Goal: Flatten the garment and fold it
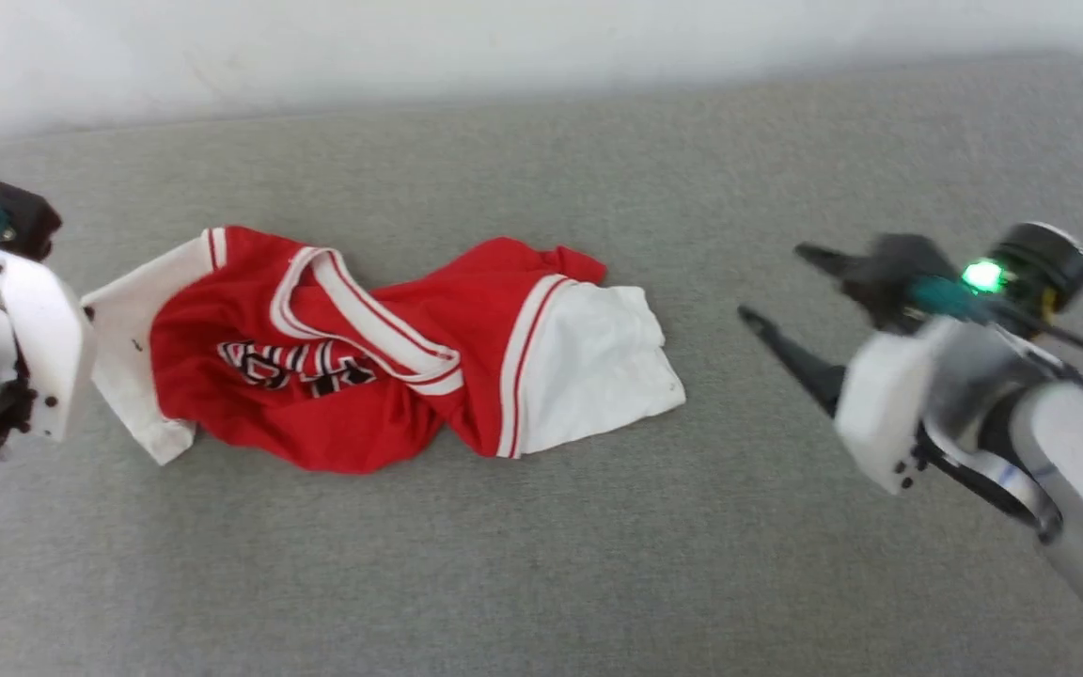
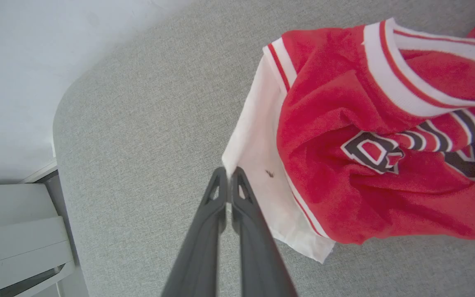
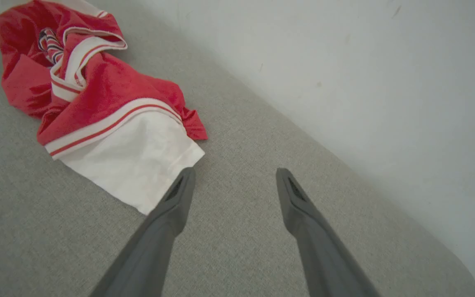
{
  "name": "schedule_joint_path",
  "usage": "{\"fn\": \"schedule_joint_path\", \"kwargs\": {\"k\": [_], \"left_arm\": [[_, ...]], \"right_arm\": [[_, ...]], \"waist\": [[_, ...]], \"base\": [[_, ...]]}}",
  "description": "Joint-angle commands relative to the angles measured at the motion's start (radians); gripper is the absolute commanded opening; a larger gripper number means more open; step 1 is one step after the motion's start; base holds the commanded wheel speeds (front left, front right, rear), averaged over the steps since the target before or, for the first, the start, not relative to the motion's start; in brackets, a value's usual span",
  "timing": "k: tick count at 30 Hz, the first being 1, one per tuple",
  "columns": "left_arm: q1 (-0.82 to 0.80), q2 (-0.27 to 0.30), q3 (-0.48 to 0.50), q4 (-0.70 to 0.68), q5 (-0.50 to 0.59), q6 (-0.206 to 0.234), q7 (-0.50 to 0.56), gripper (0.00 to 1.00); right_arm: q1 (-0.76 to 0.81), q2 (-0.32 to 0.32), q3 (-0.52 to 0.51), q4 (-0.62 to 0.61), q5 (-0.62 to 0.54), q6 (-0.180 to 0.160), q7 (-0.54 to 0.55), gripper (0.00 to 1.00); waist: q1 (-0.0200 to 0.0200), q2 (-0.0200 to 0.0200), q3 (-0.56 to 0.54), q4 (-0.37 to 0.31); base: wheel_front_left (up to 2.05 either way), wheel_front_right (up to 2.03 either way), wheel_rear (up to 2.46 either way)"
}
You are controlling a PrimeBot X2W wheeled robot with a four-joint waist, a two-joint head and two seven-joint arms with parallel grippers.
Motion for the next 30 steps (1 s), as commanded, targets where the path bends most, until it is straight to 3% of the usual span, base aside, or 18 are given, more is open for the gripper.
{"fn": "schedule_joint_path", "kwargs": {"k": [1, 7, 11, 21, 27, 28, 29, 30], "left_arm": [[0.016, -0.009, -0.002, -0.007, 0.001, 0.01, -0.006, 0.0], [0.018, -0.027, -0.005, -0.036, 0.003, 0.028, -0.01, 0.0], [0.004, -0.046, -0.005, -0.044, 0.01, 0.032, -0.016, 0.0], [-0.039, -0.091, -0.006, -0.034, 0.029, 0.025, -0.032, 0.0], [-0.051, -0.112, -0.01, -0.009, 0.035, 0.015, -0.044, 0.0], [-0.052, -0.114, -0.01, -0.004, 0.035, 0.013, -0.046, 0.0], [-0.053, -0.116, -0.011, 0.001, 0.035, 0.011, -0.048, 0.0], [-0.054, -0.117, -0.011, 0.006, 0.034, 0.009, -0.049, 0.0]], "right_arm": [[-0.042, -0.008, 0.03, 0.007, 0.028, -0.001, 0.037, 1.0], [-0.254, 0.002, 0.268, 0.135, 0.224, -0.001, 0.351, 1.0], [-0.326, 0.049, 0.355, 0.256, 0.314, -0.001, 0.47, 1.0], [-0.368, 0.2, 0.429, 0.544, 0.37, -0.001, 0.424, 1.0], [-0.332, 0.241, 0.542, 0.616, 0.391, -0.001, 0.396, 1.0], [-0.328, 0.243, 0.553, 0.622, 0.398, -0.001, 0.39, 0.95], [-0.328, 0.244, 0.563, 0.623, 0.404, -0.001, 0.38, 0.1], [-0.33, 0.244, 0.571, 0.622, 0.408, -0.001, 0.367, 0.0]], "waist": [[0.0, 0.0, -0.018, 0.021], [0.0, 0.0, -0.009, 0.041], [0.0, 0.0, 0.008, 0.063], [0.0, 0.0, 0.072, 0.111], [0.0, 0.0, 0.094, 0.12], [0.0, 0.0, 0.096, 0.119], [0.0, 0.0, 0.097, 0.118], [0.0, 0.0, 0.098, 0.117]], "base": [[0.0, 0.0, 0.0], [0.0, 0.0, 0.0], [0.0, 0.0, 0.0], [0.0, 0.0, 0.0], [0.0, 0.0, 0.0], [0.0, 0.0, 0.0], [0.0, 0.0, 0.0], [0.0, 0.0, 0.0]]}}
